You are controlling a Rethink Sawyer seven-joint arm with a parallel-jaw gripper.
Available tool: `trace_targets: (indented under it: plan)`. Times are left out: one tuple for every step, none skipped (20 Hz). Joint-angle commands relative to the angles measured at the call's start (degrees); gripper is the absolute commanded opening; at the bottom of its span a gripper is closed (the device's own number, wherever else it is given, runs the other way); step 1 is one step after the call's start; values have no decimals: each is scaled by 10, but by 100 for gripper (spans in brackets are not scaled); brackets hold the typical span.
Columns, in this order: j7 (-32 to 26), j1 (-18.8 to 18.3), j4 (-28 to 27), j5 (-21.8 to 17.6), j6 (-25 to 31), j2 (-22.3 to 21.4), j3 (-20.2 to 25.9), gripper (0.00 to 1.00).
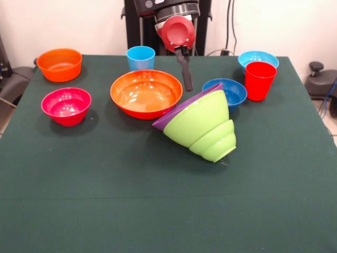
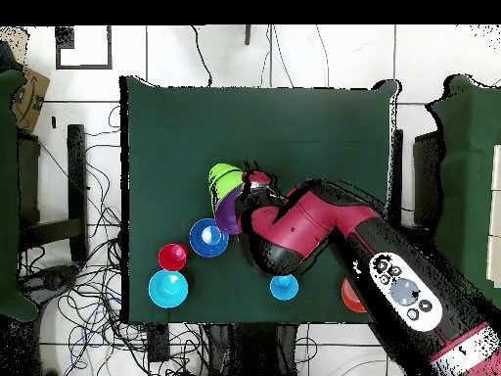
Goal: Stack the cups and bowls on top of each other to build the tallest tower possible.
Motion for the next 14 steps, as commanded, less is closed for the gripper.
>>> trace_targets:
  plan:
    - [62,29,18,-52,-78,-19,-44,100]
    - [61,28,20,-48,-86,-24,-42,100]
    - [63,30,19,-46,-96,-29,-46,100]
    - [64,31,19,-44,-105,-33,-50,100]
    - [57,30,19,-38,-102,-30,-49,100]
    - [52,32,18,-34,-99,-27,-51,100]
    - [53,36,15,-35,-103,-27,-59,100]
    - [53,41,11,-36,-103,-23,-66,100]
    - [51,46,8,-38,-101,-17,-73,100]
    - [51,48,7,-39,-101,-16,-76,100]
    - [51,50,6,-39,-102,-15,-79,100]
    - [53,55,4,-40,-101,-15,-84,100]
    - [51,57,2,-40,-97,-11,-88,100]
    - [49,58,1,-39,-93,-9,-89,100]
